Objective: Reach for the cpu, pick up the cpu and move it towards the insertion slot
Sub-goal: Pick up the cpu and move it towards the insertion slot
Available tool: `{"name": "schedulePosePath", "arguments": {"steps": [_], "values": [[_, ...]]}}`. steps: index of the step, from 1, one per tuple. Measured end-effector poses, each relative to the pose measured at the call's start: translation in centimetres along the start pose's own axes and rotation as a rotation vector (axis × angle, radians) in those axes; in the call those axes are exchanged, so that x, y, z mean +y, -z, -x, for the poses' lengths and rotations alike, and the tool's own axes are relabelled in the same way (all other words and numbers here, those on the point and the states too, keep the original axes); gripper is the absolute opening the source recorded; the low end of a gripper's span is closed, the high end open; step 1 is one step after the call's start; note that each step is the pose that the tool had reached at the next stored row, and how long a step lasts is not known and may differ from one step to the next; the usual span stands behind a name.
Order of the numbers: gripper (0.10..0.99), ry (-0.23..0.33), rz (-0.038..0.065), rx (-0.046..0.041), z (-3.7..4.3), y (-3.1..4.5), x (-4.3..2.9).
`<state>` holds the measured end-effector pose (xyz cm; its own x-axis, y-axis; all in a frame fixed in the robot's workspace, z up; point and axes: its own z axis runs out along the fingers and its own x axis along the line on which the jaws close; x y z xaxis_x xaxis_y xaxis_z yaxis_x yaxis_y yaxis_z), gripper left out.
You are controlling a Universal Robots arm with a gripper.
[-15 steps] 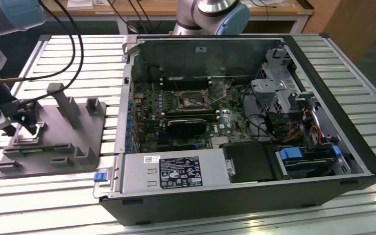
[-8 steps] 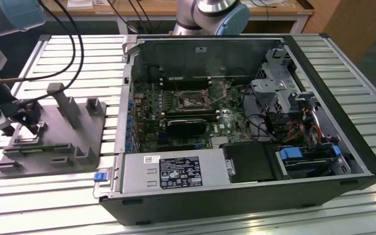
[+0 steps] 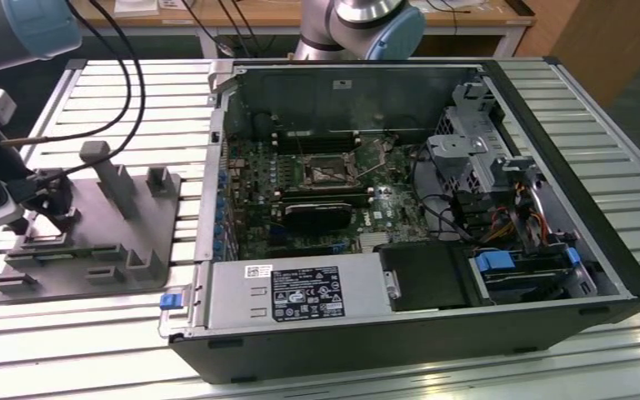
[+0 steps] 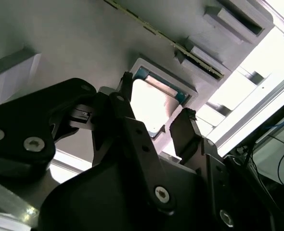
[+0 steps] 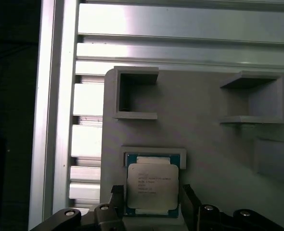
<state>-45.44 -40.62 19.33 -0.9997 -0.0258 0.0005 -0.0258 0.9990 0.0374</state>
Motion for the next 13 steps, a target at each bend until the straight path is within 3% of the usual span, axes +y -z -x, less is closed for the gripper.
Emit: {"name": "schedulePosePath", "arguments": {"steps": [13], "values": [[0.588,0.028,0.0,0.0009,0.29,-0.52,0.01]]}}
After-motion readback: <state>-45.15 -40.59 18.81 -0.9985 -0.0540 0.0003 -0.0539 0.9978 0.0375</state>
